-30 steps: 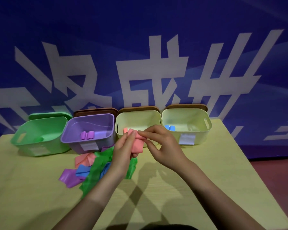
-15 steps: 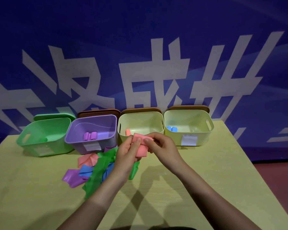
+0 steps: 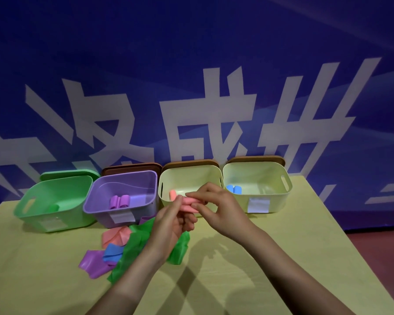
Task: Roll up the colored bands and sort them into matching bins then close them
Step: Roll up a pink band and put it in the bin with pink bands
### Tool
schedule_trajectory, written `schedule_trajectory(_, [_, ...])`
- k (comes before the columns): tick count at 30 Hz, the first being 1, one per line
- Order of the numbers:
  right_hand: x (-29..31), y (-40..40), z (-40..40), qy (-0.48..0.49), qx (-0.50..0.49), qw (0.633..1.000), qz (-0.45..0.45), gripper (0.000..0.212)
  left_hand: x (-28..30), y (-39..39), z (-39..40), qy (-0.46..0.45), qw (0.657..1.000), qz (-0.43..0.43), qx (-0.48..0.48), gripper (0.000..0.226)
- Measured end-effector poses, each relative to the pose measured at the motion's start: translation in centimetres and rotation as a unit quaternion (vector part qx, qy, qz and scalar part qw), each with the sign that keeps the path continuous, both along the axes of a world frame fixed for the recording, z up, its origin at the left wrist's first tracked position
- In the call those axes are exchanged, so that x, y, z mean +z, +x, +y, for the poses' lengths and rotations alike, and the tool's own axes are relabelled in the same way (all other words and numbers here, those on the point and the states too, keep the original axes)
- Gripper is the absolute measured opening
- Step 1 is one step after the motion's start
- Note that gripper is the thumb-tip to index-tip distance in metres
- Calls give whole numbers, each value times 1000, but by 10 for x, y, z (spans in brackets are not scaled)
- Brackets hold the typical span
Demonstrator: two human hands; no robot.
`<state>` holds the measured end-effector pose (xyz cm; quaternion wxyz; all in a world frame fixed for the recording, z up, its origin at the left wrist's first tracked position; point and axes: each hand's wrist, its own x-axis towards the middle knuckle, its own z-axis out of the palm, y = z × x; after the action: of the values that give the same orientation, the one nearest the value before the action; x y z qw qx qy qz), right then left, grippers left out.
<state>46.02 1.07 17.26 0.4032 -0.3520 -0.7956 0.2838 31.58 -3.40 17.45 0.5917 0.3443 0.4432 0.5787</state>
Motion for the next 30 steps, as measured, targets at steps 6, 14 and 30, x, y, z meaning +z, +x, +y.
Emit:
schedule_trajectory(6, [1, 14, -4, -100, 0, 993, 56, 27, -8, 8, 8, 5, 998, 64, -2, 29])
schedule_trajectory(14, [-6, 15, -5, -220, -45, 968, 114, 8, -14, 14, 7, 5, 987, 161, -5, 25])
schedule_trajectory(30, [-33, 12, -2, 16, -50, 998, 35, 32, -17, 9, 11, -57, 996, -57, 27, 22])
